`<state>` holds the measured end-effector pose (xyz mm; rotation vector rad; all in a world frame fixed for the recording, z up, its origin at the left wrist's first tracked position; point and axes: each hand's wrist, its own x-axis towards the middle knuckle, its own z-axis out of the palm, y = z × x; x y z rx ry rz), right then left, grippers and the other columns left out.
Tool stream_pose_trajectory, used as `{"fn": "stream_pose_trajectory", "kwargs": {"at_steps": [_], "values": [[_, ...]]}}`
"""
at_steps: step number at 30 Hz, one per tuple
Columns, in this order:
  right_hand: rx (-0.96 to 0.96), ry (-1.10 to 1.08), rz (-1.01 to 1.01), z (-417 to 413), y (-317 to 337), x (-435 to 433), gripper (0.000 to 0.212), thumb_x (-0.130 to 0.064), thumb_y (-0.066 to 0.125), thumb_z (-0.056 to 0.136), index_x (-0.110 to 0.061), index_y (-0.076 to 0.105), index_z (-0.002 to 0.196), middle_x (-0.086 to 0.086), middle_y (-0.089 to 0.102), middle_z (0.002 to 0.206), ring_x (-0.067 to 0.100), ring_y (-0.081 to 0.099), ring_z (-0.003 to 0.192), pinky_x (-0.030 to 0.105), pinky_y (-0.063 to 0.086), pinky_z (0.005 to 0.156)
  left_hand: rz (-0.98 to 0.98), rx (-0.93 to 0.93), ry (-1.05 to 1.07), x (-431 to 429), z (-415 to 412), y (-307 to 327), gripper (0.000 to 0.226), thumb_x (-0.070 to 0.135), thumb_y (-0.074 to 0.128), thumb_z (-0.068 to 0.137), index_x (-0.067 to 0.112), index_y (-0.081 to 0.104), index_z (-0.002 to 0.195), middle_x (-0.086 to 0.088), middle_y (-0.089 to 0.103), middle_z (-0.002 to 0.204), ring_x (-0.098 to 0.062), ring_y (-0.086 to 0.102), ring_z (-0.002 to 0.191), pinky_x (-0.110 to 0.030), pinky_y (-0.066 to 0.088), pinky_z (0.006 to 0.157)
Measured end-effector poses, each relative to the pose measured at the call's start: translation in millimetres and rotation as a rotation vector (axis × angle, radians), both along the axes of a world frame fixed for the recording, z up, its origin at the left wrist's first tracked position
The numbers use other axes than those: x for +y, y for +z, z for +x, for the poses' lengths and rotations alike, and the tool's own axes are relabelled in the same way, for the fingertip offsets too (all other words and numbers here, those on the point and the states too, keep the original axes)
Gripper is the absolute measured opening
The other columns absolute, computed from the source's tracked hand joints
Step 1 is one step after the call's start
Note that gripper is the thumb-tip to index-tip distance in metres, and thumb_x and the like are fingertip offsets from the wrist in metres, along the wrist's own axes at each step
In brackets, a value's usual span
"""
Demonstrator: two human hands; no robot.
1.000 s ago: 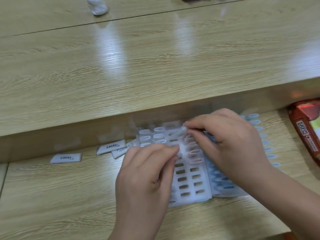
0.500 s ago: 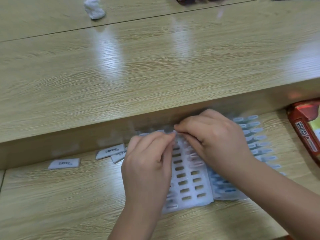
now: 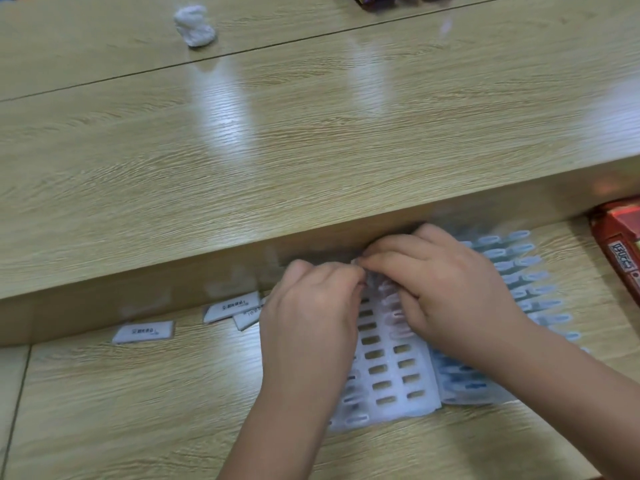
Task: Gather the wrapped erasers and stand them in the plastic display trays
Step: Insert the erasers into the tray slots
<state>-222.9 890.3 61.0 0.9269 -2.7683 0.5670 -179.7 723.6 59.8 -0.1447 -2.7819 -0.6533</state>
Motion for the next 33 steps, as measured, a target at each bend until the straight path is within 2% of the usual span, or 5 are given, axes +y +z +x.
{"fn": "stream_pose_trajectory", "kwargs": {"at_steps": [11, 18, 24, 29, 33], "values": [[0.064, 0.041, -0.146, 36.0, 18.0, -80.7, 0.025, -0.010, 0.059, 0.085, -0.014, 0.073, 0.106, -0.001, 0.069, 0.104, 0.025, 0.061, 0.093, 0.038, 0.050, 0.080, 0.231, 0.043, 0.282, -97.6, 59.6, -8.9, 0.024, 0.027, 0.054, 0.092, 0.020, 0.074, 0.104, 0.007, 0.062, 0.104, -0.015, 0.060, 0.097, -0.025, 0.046, 0.086], [-0.042, -0.049, 0.407, 52.3, -12.5, -183.5, 0.035, -0.008, 0.030, 0.064, -0.005, 0.064, 0.058, 0.014, 0.057, 0.051, 0.031, 0.055, 0.053, 0.039, 0.044, 0.057, -0.124, -0.222, 0.402, -201.8, 78.0, -48.3, 0.039, 0.018, 0.061, 0.083, 0.015, 0.065, 0.121, -0.010, 0.062, 0.120, -0.035, 0.057, 0.100, -0.046, 0.049, 0.084], [0.039, -0.139, 0.484, 52.3, -21.8, -194.3, 0.011, -0.008, 0.051, 0.064, -0.012, 0.059, 0.070, 0.012, 0.059, 0.058, 0.031, 0.056, 0.057, 0.039, 0.039, 0.060, -0.157, -0.227, 0.311, -220.7, 78.1, -58.9, 0.042, 0.003, 0.076, 0.077, 0.016, 0.070, 0.116, -0.006, 0.062, 0.110, -0.031, 0.057, 0.097, -0.042, 0.050, 0.079], [-0.034, -0.075, 0.413, 48.3, -30.4, -193.0, 0.025, -0.017, 0.078, 0.057, -0.015, 0.060, 0.073, 0.005, 0.060, 0.063, 0.030, 0.057, 0.057, 0.037, 0.046, 0.058, -0.190, -0.194, 0.279, -232.0, 88.2, -58.3, 0.028, 0.000, 0.074, 0.079, 0.011, 0.064, 0.103, -0.009, 0.059, 0.108, -0.029, 0.056, 0.088, -0.040, 0.048, 0.072], [-0.166, 0.002, 0.277, 51.3, -20.8, -190.0, 0.022, -0.036, 0.061, 0.067, -0.021, 0.064, 0.082, -0.002, 0.060, 0.071, 0.024, 0.059, 0.063, 0.034, 0.047, 0.062, -0.304, -0.109, 0.252, -233.2, 91.9, -63.2, 0.016, 0.010, 0.067, 0.087, 0.015, 0.060, 0.100, -0.005, 0.063, 0.101, -0.029, 0.056, 0.082, -0.039, 0.045, 0.068]]}}
